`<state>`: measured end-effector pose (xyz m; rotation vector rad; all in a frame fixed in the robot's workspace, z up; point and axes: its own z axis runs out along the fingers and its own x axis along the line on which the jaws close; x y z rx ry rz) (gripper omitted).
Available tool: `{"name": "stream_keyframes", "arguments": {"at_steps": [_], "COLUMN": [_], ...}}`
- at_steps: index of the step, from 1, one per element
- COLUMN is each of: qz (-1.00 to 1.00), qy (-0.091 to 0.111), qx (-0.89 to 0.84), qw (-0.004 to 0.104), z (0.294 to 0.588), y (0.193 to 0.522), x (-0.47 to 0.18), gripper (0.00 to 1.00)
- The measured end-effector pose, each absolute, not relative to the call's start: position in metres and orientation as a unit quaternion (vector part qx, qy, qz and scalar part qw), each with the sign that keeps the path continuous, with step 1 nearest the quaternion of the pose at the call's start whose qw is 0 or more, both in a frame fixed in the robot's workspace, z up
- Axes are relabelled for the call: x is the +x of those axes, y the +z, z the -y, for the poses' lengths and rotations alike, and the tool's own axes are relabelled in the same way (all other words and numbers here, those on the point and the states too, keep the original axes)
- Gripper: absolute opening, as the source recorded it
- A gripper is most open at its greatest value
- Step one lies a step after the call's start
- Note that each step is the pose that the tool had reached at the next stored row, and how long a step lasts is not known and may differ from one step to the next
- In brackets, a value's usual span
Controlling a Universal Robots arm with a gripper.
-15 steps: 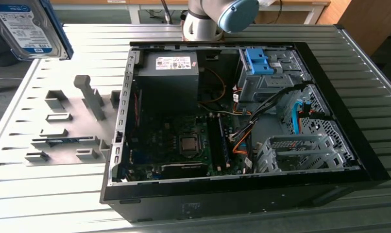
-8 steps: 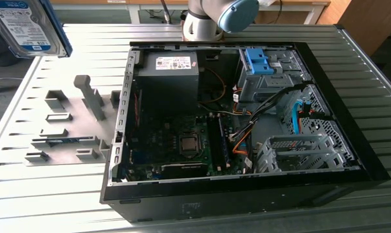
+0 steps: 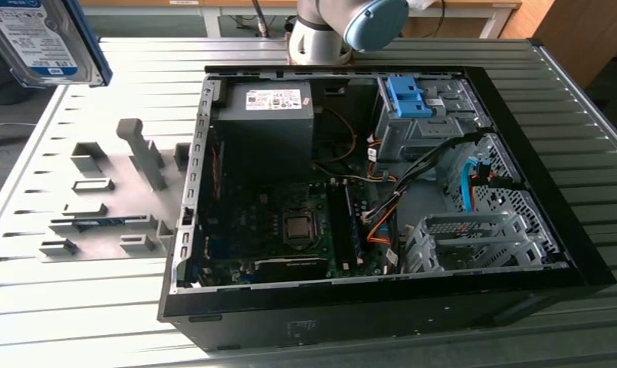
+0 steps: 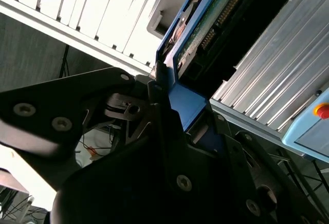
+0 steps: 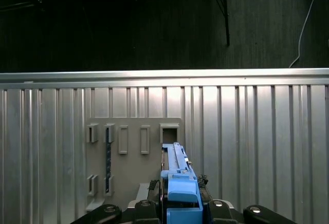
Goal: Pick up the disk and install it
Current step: 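Pick up the disk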
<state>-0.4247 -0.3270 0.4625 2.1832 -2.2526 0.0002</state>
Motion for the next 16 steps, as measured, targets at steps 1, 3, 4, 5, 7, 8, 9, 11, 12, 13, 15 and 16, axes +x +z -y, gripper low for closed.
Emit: {"name": "stream_keyframes", "arguments": {"at_steps": [1,3,4,5,7,8,9,11,12,13,15,16], "qz": [0.718,0.718,0.718,0.718,0.718,0.718,0.718,0.718,0.718,0.718,0.718,0.718], "qy": [0.000,0.000,0.000,0.000,0.000,0.000,0.000,0.000,0.000,0.000,0.000,0.000], "qx": [0.696,0.696,0.696,0.696,0.696,0.696,0.696,0.696,0.696,0.696,0.696,0.696], "qw": [0.002,0.002,0.002,0.002,0.002,0.002,0.002,0.002,0.002,0.002,0.002,0.002], "z": [0.327,0.327,0.327,0.327,0.327,0.327,0.327,0.327,0.327,0.327,0.327,0.327], "y": [0.463,0.466,0.467,0.468,0.471,0.473,0.475,0.478,0.479,0.480,0.482,0.483], "x": [-0.425,-0.425,-0.425,-0.425,-0.425,-0.425,-0.425,-0.425,-0.425,-0.425,-0.425,-0.425], "gripper": [0.36,0.36,0.36,0.36,0.36,0.36,0.36,0.36,0.36,0.36,0.36,0.36]}}
